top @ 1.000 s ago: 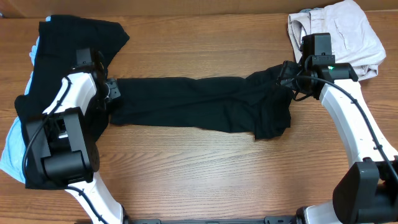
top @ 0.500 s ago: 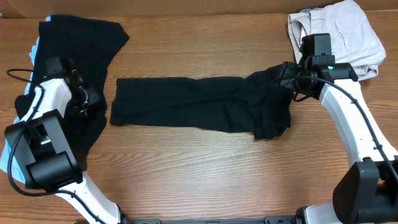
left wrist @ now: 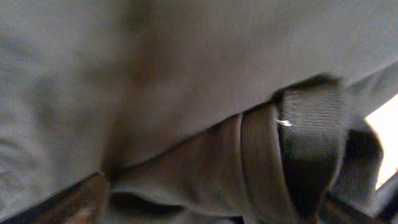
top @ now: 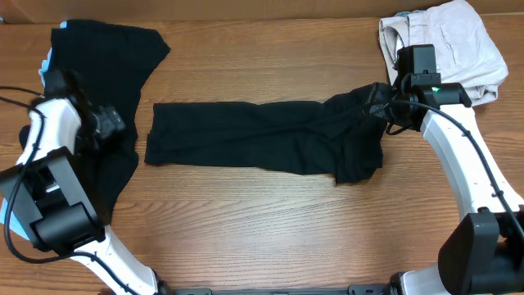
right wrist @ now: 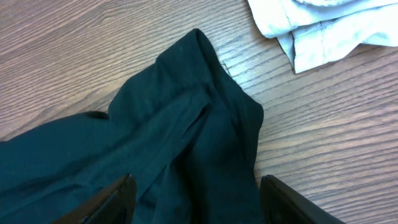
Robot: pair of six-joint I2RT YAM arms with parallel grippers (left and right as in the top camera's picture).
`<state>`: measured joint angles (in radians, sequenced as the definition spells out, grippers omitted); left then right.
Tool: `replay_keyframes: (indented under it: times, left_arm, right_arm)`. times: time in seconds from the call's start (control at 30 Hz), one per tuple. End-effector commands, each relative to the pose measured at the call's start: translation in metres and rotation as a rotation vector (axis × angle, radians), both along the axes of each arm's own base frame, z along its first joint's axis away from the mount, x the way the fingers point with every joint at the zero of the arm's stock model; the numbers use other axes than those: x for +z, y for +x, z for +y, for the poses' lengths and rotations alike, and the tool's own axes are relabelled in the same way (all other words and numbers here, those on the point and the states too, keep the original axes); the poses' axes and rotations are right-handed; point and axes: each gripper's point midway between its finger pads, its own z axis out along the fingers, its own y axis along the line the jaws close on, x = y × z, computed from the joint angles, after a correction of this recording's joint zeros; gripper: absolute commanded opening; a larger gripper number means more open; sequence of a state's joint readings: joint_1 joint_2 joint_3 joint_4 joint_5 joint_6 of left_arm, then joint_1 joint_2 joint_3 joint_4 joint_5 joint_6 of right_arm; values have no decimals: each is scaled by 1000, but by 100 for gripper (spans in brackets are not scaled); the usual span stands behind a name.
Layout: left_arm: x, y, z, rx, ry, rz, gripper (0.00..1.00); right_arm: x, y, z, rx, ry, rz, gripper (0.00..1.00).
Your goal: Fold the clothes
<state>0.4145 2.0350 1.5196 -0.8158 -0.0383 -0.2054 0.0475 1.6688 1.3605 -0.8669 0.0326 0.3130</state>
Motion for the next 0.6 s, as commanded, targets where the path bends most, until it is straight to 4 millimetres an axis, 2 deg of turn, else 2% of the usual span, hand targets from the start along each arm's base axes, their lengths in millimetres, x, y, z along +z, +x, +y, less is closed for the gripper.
replay_keyframes:
  times: [0.0, 0.13, 0.23, 0.33, 0.57]
  left_arm:
    - [46, 29, 10, -4, -7, -103, 100]
    - [90, 47, -2, -121, -42, -170, 100]
    - [107, 59, -24, -224, -94, -224, 100]
    - [108, 67, -47, -308, -135, -247, 100]
    - [79, 74, -106, -481, -152, -196, 99]
  right_arm:
    - [11, 3, -1, 3, -1, -29, 68]
    - [11, 3, -1, 3, -1, -29, 68]
    - [11, 3, -1, 3, -1, -29, 68]
    - [11, 4, -1, 3, -1, -30, 68]
    - [11, 3, -1, 3, -1, -29, 71]
